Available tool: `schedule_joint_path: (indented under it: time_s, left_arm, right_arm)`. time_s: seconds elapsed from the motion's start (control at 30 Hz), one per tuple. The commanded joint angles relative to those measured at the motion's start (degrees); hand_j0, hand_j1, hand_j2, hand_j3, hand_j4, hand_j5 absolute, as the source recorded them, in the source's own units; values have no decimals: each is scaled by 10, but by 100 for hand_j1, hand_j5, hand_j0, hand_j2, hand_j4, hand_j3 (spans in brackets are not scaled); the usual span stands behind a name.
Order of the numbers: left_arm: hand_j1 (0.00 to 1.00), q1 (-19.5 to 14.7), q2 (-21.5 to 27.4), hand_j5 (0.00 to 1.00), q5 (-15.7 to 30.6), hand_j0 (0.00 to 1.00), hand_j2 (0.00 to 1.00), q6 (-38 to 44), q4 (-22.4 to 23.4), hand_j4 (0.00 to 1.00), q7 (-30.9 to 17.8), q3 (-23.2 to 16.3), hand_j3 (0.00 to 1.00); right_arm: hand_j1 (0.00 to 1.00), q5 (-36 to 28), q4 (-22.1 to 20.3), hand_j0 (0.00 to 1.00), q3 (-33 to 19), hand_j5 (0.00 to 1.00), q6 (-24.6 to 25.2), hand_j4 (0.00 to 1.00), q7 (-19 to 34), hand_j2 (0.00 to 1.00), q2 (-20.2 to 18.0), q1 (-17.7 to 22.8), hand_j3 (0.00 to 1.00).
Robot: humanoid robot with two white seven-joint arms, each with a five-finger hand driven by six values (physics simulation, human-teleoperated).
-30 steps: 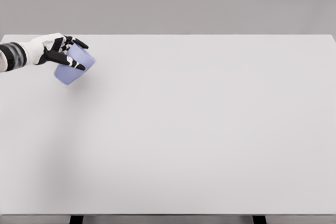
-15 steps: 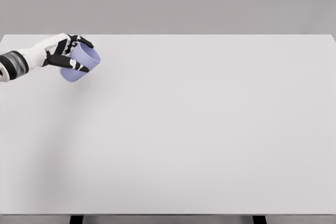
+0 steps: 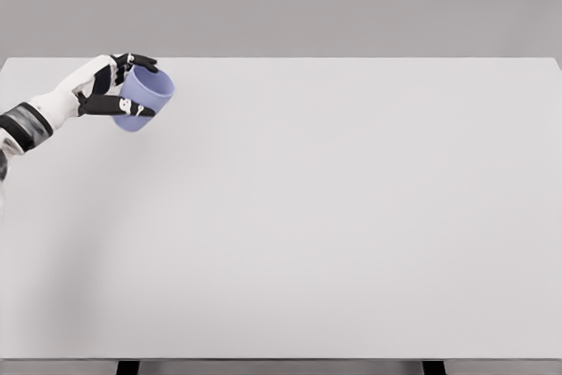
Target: Flip the cup with left arm and place it on the table
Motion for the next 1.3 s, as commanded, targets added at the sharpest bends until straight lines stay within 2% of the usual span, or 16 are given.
schedule_joint_path:
  time_s: [0.0,0.17,0.33,0.43,0.53,0.6,0.77,1.03,1.07,1.13,1.27]
  left_arm:
    - [54,0,-7,54,34,54,54,-42,24,54,0,2,54]
    - [54,20,-20,54,101,54,54,-76,32,54,-1,2,54]
    - [53,27,-32,53,118,53,53,-109,48,53,0,3,53]
    - [53,29,-43,53,146,53,53,-136,71,53,-1,2,53]
    - [53,40,-51,53,165,53,53,-153,74,53,-1,3,53]
    - [53,47,-60,53,167,53,53,-185,94,53,0,3,53]
    - [53,60,-67,53,170,53,53,-218,103,53,0,13,53]
    - [53,66,-87,53,181,53,53,-219,134,53,1,15,53]
    - [53,66,-87,53,188,53,53,-219,137,53,7,15,53]
    - [53,75,-87,53,190,53,53,-219,140,53,67,13,53]
    - [53,76,-87,53,188,53,53,-219,134,53,71,13,53]
  right_arm:
    - [100,0,0,100,0,100,0,100,0,100,0,0,100]
    - [100,0,0,100,0,100,0,100,0,100,0,0,100]
    - [100,0,0,100,0,100,0,100,0,100,0,0,100]
    - [100,0,0,100,0,100,0,100,0,100,0,0,100]
    - [100,0,0,100,0,100,0,100,0,100,0,0,100]
    - [100,0,0,100,0,100,0,100,0,100,0,0,100]
    - [100,0,0,100,0,100,0,100,0,100,0,1,100]
    - [100,0,0,100,0,100,0,100,0,100,0,0,100]
    - [100,0,0,100,0,100,0,100,0,100,0,0,100]
    - [100,0,0,100,0,100,0,100,0,100,0,0,100]
    - [100,0,0,100,0,100,0,100,0,100,0,0,100]
